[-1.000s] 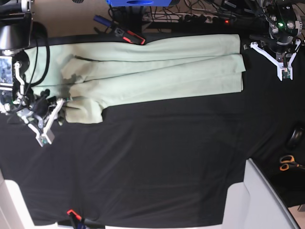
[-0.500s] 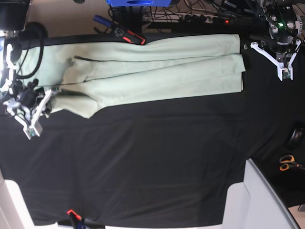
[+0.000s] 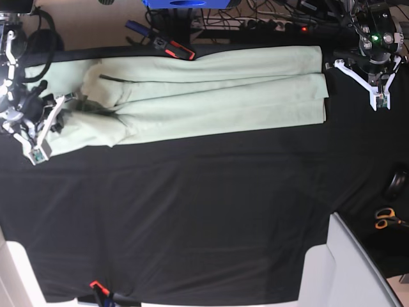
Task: Fold the T-shirt properly
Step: 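Drag the shirt's sleeve end with the right gripper toward the collar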
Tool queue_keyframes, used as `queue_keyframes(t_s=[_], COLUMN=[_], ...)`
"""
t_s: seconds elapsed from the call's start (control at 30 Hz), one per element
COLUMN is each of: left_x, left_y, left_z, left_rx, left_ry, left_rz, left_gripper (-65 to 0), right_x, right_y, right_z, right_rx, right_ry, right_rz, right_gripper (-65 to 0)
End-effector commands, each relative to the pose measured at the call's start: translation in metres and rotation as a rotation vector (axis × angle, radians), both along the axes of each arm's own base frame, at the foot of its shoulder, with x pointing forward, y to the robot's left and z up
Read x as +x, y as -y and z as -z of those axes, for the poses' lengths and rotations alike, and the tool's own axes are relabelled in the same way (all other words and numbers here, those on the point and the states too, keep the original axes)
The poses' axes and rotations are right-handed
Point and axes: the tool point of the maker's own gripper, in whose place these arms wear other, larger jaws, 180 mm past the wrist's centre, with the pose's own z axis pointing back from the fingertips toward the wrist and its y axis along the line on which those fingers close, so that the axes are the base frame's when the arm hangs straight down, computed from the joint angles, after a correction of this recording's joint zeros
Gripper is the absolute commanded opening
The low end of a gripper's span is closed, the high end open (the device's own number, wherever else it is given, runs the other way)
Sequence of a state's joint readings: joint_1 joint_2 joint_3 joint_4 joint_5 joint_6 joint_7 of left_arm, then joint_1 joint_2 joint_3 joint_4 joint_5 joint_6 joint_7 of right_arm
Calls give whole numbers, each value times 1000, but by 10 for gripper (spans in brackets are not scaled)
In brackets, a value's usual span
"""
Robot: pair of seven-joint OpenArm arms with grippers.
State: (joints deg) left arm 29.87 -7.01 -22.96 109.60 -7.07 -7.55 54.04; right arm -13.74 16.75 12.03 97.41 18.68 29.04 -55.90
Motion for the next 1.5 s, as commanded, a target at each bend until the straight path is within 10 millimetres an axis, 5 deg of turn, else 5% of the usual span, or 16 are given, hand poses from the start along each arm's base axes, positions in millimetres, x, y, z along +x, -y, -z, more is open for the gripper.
queue_keyframes(t_s=[0.0, 0.73, 1.03, 1.33, 1.47], left_x=[4, 5, 5, 5, 5], left_y=[-7, -11, -11, -10, -10], left_z=[-9, -12, -12, -12, -12], left_rx=[32, 44, 44, 35, 35], left_ry=[22, 22, 22, 27, 27], left_rz=[2, 10, 10, 8, 8], left_gripper=[-606, -606, -605, -601, -578], right_x=[5, -27, -42, -44, -43], right_y=[3, 0, 7, 14, 24], right_z=[-9, 1, 29, 24, 8], right_rx=[-5, -15, 39, 52, 33], right_ry=[35, -19, -78, -51, 0], right_rz=[-4, -19, 72, 136, 172], right_gripper=[-650, -650, -650, -361, -315])
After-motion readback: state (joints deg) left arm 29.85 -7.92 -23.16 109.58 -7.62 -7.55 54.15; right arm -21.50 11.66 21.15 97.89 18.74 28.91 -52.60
